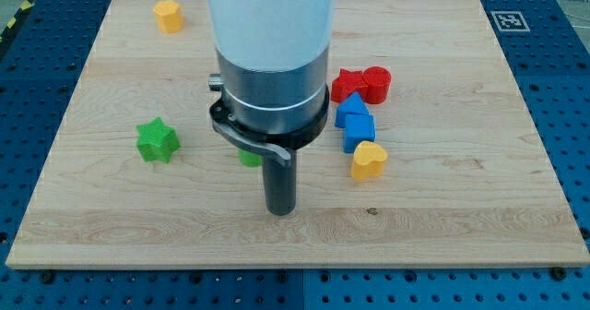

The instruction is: Move the green circle slightly up of the board

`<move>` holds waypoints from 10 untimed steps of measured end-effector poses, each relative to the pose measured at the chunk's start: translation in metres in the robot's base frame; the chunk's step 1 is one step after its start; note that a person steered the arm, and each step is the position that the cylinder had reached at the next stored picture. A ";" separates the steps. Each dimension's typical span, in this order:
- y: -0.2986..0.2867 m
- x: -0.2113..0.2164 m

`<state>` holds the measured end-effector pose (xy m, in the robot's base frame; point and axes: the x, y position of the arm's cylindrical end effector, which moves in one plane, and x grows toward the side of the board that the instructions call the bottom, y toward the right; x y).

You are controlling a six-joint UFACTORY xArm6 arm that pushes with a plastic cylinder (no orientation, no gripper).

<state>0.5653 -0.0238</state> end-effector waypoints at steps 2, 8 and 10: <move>0.002 0.008; -0.024 -0.027; -0.035 -0.064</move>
